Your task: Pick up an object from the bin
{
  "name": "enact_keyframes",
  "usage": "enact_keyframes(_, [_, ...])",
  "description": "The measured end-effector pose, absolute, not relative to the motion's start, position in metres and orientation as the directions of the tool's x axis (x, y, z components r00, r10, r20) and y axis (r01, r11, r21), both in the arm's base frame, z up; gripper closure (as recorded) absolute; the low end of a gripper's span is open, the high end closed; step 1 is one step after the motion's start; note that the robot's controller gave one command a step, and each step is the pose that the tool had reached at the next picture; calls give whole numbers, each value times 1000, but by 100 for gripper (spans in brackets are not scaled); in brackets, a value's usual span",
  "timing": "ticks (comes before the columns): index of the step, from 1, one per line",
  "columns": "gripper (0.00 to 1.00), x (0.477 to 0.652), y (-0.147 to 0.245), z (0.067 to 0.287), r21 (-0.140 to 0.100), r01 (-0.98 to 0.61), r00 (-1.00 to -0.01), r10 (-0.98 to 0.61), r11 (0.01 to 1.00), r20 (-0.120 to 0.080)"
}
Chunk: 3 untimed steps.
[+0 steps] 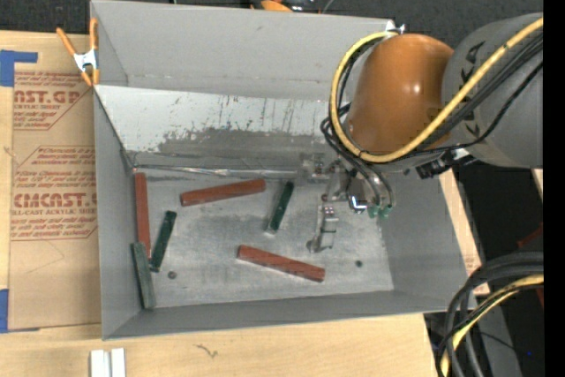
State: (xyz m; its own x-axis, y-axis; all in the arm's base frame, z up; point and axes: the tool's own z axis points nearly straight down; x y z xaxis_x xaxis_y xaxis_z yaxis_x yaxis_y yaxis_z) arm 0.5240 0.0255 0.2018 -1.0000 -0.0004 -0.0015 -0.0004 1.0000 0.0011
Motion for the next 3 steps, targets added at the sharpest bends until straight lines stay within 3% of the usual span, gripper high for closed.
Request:
enact_keyframes(1, [0, 500, 53, 67, 1, -83, -997, -83, 997, -3])
enact_keyframes(2, [100, 502, 52, 71, 1, -81, -997, -81, 997, -4])
enact_keyframes(3, [100, 493, 39, 131, 1, 19, -1000, 19, 1000, -4])
